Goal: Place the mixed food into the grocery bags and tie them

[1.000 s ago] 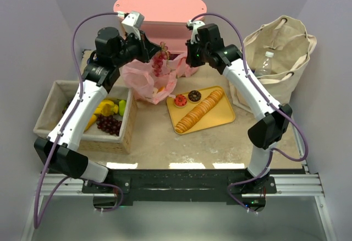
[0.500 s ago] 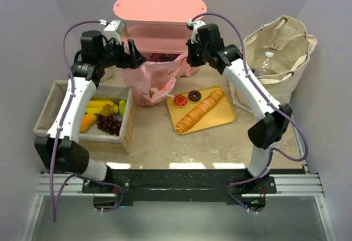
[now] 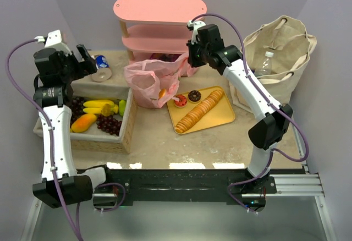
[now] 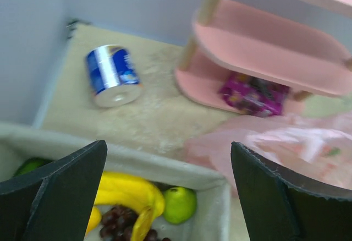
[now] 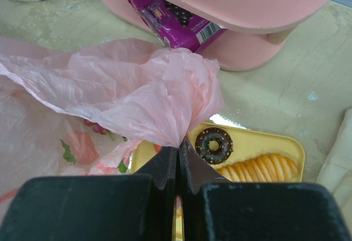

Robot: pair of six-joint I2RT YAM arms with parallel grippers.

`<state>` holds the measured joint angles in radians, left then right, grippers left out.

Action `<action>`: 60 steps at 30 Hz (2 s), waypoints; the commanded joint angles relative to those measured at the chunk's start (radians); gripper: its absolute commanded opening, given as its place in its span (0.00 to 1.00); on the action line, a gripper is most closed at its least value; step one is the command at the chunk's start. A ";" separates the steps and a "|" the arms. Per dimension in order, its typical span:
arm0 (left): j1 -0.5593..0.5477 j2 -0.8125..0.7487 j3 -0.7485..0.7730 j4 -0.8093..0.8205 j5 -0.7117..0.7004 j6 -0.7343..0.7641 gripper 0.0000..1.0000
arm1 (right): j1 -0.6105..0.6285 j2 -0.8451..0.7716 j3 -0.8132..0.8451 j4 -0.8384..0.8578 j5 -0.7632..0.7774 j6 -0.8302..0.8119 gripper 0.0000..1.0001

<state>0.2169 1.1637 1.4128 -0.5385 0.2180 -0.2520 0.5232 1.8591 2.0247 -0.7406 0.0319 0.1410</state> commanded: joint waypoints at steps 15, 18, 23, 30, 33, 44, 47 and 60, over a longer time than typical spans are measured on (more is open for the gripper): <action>0.090 0.244 -0.196 -0.117 -0.556 0.150 0.98 | 0.000 -0.090 -0.027 0.046 -0.027 -0.007 0.00; 0.116 0.312 -0.186 -0.101 -0.577 0.194 0.93 | -0.005 -0.080 -0.024 0.026 -0.021 -0.032 0.00; 0.234 0.352 -0.173 -0.057 -0.532 0.212 0.74 | -0.023 -0.058 -0.018 0.010 -0.009 -0.044 0.00; 0.246 0.447 -0.186 -0.005 -0.468 0.293 0.69 | -0.029 -0.003 0.040 -0.009 -0.027 -0.034 0.00; 0.246 0.476 -0.195 -0.001 -0.410 0.304 0.69 | -0.028 0.006 0.048 -0.009 -0.029 -0.021 0.00; 0.248 0.439 -0.287 -0.023 -0.442 0.283 0.00 | -0.029 0.020 0.055 -0.005 -0.049 -0.011 0.00; 0.248 0.381 -0.317 -0.031 -0.497 0.261 0.00 | -0.029 0.018 0.058 -0.002 -0.061 -0.011 0.00; 0.148 0.119 -0.138 -0.117 -0.655 0.080 0.00 | -0.028 0.000 0.043 0.009 -0.110 0.006 0.00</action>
<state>0.4202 1.3930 1.1755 -0.6689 -0.3561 -0.1081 0.4980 1.8786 2.0331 -0.7544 -0.0406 0.1268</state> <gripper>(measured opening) 0.065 0.011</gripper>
